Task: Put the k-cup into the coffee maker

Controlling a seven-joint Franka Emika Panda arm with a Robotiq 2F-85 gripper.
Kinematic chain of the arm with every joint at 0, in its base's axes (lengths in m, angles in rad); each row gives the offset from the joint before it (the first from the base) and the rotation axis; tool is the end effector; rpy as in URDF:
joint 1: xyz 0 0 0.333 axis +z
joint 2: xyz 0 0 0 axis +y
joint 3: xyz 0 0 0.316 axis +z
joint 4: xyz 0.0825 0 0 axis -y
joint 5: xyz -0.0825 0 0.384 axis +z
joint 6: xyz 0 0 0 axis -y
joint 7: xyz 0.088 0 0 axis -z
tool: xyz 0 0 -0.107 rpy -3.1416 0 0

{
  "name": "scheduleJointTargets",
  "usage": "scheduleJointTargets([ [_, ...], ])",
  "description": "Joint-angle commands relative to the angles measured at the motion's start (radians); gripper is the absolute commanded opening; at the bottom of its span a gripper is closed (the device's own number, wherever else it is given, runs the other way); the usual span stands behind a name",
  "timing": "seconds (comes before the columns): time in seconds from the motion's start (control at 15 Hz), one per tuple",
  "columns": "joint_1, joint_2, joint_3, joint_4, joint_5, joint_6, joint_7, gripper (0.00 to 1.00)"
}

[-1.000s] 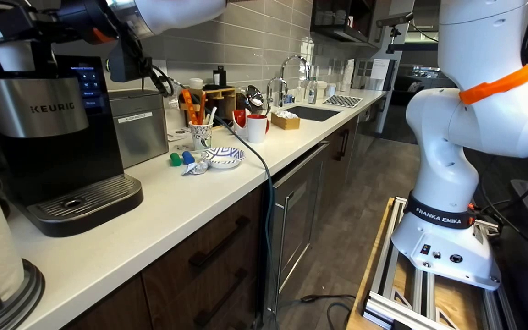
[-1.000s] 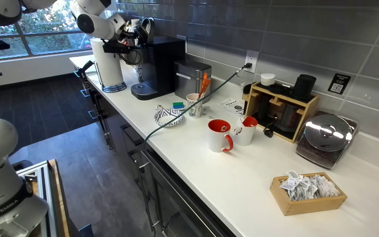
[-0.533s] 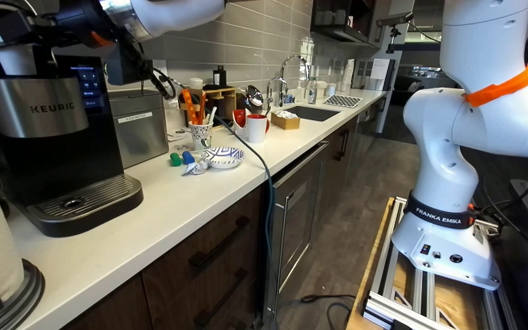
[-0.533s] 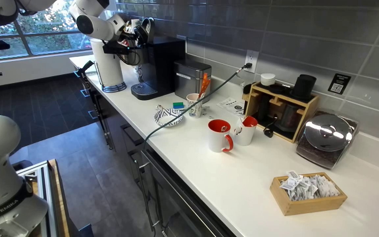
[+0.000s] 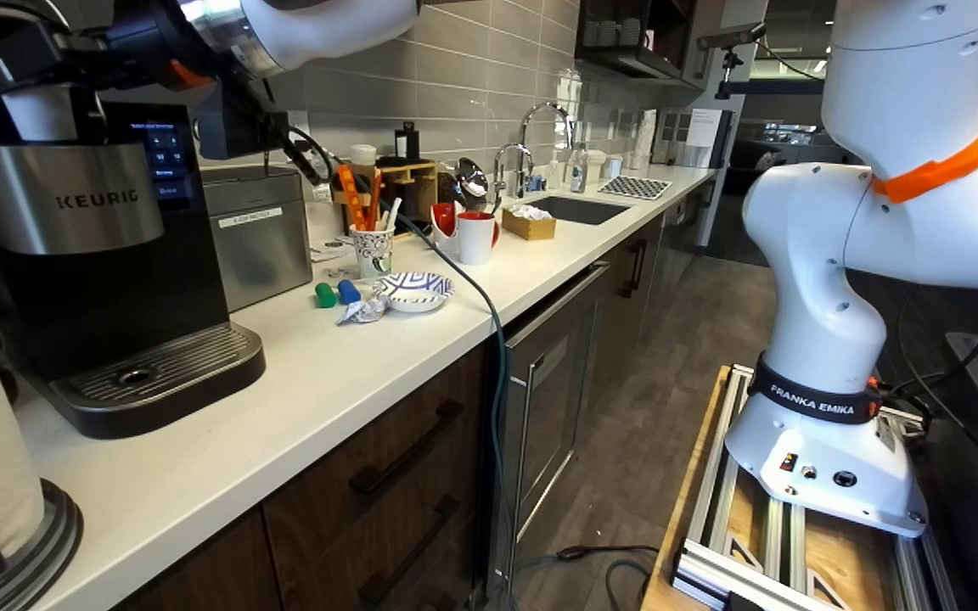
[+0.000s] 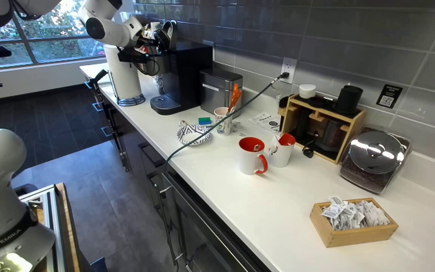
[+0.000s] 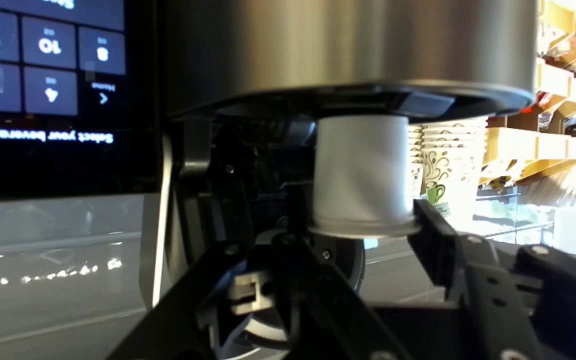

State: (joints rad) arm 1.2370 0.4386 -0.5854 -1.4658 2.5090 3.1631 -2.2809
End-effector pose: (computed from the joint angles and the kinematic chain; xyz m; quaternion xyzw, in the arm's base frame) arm 0.5226 0.4135 0.4857 -0.7569 -0.2494 -0.5776 0.1766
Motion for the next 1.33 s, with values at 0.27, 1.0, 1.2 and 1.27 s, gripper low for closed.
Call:
scheduleJointTargets([
  [0.27, 0.116, 0.045, -0.131, -0.016, 0.0, 0.031, 0.082, 0.92],
  [1.0, 0.25, 0.086, -0.295, -0.043, 0.0, 0.009, 0.148, 0.0],
  [1.2, 0.312, 0.061, -0.351, -0.086, 0.0, -0.013, 0.187, 0.33],
  [1.27, 0.349, 0.034, -0.38, -0.119, 0.0, -0.058, 0.197, 0.38],
])
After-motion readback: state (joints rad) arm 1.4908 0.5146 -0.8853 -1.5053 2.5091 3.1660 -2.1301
